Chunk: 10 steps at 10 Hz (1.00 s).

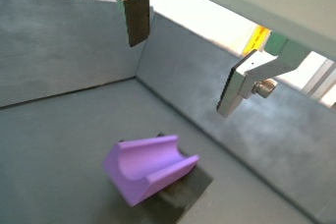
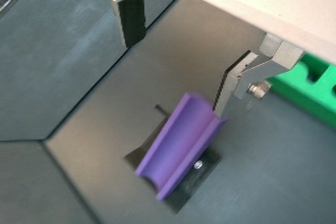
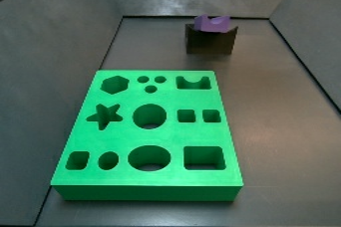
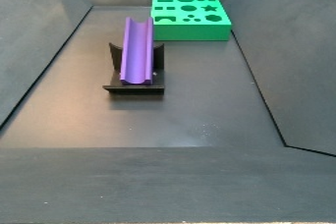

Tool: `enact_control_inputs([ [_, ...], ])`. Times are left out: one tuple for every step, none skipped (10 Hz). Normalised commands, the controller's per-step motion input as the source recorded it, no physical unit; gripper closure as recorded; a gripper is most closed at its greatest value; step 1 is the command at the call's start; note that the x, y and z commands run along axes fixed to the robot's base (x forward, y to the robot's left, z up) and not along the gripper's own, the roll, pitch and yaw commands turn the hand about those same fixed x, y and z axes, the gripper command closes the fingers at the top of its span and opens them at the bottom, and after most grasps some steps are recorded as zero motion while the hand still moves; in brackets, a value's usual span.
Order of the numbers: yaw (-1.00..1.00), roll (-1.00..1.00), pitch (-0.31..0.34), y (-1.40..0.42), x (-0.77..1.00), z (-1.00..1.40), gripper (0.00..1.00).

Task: Pick up the arch object. Move up. Place the arch object on the fixture. Regrasp the arch object. Move to above the board. Insert the arch object.
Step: Regrasp the arch object.

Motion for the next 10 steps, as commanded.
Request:
enact_control_inputs([
  [0.08,1.00,0.163,-0.04,0.11,-0.01,0.00],
  [0.09,1.00,0.179,-0.05,0.10,0.00,0.00],
  [0.12,1.00,0.201,-0.05,0.10,-0.01,0.00],
  [0.14,1.00,0.212,-0.05,0.11,-0.01,0.00],
  [0.18,1.00,0.229,-0.05,0.11,-0.01,0.00],
  [0.25,1.00,0.254,-0.05,0.11,-0.01,0.00],
  [0.28,0.78,0.213,-0.06,0.11,-0.01,0.00],
  [0.29,0.66,0.186,-0.06,0.12,-0.01,0.00],
  [0.30,0.43,0.126,-0.06,0.12,-0.02,0.00],
  [0.29,0.29,0.085,-0.05,0.11,-0.01,0.00],
])
